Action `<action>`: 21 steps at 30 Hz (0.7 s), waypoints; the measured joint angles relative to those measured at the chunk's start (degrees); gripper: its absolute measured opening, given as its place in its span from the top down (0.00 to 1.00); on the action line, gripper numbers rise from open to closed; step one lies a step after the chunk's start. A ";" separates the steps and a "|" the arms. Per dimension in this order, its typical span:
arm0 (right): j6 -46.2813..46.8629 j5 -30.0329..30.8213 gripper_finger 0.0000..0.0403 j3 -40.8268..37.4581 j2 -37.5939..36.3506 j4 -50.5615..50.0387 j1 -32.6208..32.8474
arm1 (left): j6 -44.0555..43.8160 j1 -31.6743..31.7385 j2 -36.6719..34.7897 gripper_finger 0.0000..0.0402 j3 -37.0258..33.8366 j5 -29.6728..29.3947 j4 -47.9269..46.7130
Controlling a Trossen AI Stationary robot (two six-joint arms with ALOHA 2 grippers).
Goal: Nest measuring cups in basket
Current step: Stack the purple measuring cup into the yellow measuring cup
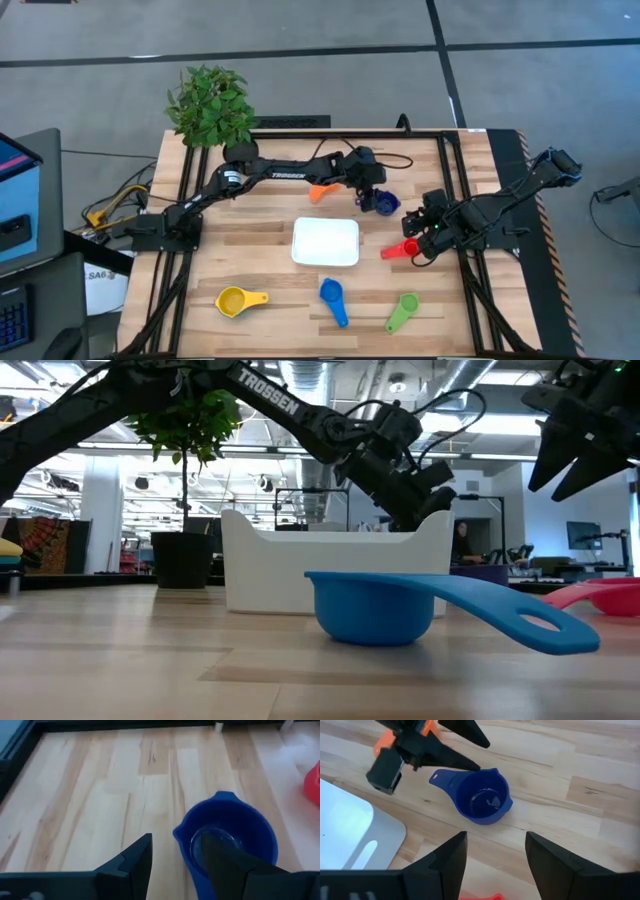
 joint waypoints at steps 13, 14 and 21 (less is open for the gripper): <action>-0.02 -0.15 0.44 0.00 0.00 1.30 0.00 | -1.85 -0.04 0.10 0.67 -1.31 0.06 1.02; -0.02 -0.15 0.44 0.00 0.00 1.45 0.00 | -1.90 -0.04 0.10 0.68 -1.31 0.06 0.75; -0.04 -0.20 0.44 0.00 0.00 1.81 0.00 | -1.97 -0.47 0.10 0.74 -1.31 0.12 -0.20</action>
